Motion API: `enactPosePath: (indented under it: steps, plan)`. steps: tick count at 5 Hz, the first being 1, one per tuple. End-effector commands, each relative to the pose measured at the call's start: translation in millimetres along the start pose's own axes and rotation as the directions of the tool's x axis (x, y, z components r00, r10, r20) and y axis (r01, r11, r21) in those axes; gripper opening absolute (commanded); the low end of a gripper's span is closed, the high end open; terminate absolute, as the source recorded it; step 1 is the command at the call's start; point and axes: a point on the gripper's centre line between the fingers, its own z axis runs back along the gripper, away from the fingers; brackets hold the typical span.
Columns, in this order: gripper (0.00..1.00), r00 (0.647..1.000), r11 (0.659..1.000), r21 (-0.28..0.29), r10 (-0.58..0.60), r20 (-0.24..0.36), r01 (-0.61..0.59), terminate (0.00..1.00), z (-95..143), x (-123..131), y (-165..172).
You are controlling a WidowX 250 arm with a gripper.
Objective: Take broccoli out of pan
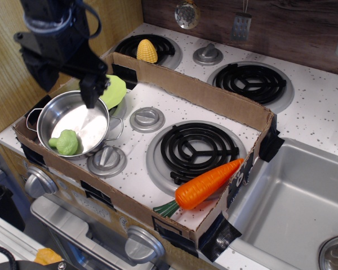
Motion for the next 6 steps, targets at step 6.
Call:
enactPosePath:
  steps: [6]
  plan:
    - [1.00,0.998,0.998,-0.027,0.050,-0.033,-0.050,0.00,-70,-13,14]
